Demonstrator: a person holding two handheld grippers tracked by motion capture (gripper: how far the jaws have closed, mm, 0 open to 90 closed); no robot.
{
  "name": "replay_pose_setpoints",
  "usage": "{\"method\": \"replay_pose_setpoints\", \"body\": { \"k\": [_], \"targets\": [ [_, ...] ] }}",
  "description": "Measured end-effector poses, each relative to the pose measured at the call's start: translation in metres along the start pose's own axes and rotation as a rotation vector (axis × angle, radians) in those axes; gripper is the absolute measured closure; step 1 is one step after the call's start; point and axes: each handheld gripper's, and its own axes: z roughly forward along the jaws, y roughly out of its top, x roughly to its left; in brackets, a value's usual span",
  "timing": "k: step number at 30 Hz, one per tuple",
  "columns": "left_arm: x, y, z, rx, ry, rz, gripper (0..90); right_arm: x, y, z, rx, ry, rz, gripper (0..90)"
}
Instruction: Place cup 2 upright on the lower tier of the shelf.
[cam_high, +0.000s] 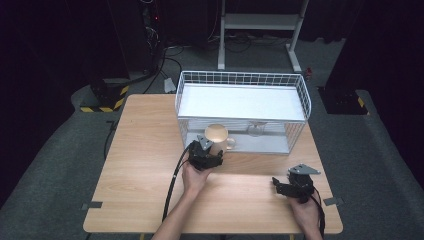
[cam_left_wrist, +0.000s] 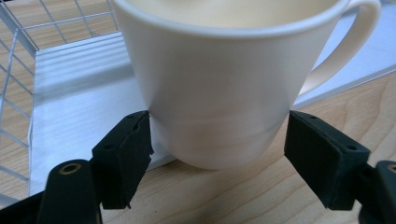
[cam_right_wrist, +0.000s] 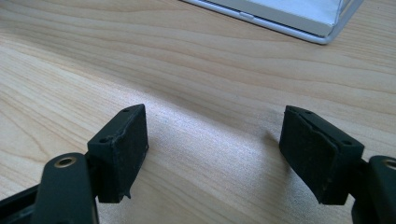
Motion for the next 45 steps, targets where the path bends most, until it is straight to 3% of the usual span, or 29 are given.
{"method": "replay_pose_setpoints", "body": {
  "k": [12, 17, 20, 25, 28, 31, 36, 41, 42, 45],
  "targets": [
    [-0.002, 0.007, 0.010, 0.009, 0.027, 0.005, 27.3, 0.000, 0.000, 0.000, -0.001, 0.000, 0.002, 23.7],
    [-0.001, 0.007, 0.014, 0.010, 0.016, -0.026, 29.1, 0.000, 0.000, 0.000, 0.000, 0.000, 0.002, 23.7],
    [0.001, 0.008, 0.016, 0.014, 0.021, -0.023, 29.7, 0.000, 0.000, 0.000, 0.000, 0.000, 0.002, 23.7],
    [0.002, 0.016, 0.022, 0.040, 0.027, -0.016, 29.8, 0.000, 0.000, 0.000, 0.000, 0.000, 0.002, 23.7],
    [0.002, 0.017, 0.024, 0.021, 0.028, -0.034, 31.2, 0.000, 0.000, 0.000, 0.000, 0.000, 0.001, 23.7],
    [0.003, 0.017, 0.027, 0.035, 0.021, -0.050, 32.1, 0.000, 0.000, 0.000, 0.000, 0.000, 0.001, 23.7],
    [0.004, 0.025, 0.034, 0.056, 0.036, -0.024, 33.3, 0.000, 0.000, 0.000, 0.000, 0.000, 0.001, 23.7],
    [0.003, 0.032, 0.040, 0.058, 0.021, -0.052, 35.1, 0.000, 0.000, 0.000, 0.000, 0.001, 0.001, 23.7],
    [0.004, 0.033, 0.040, 0.062, 0.040, -0.029, 35.4, 0.000, 0.000, 0.000, 0.000, 0.000, 0.001, 23.7],
    [0.004, 0.035, 0.043, 0.054, 0.026, -0.044, 37.5, 0.000, 0.000, 0.000, -0.001, 0.000, 0.001, 23.7]
  ]
}}
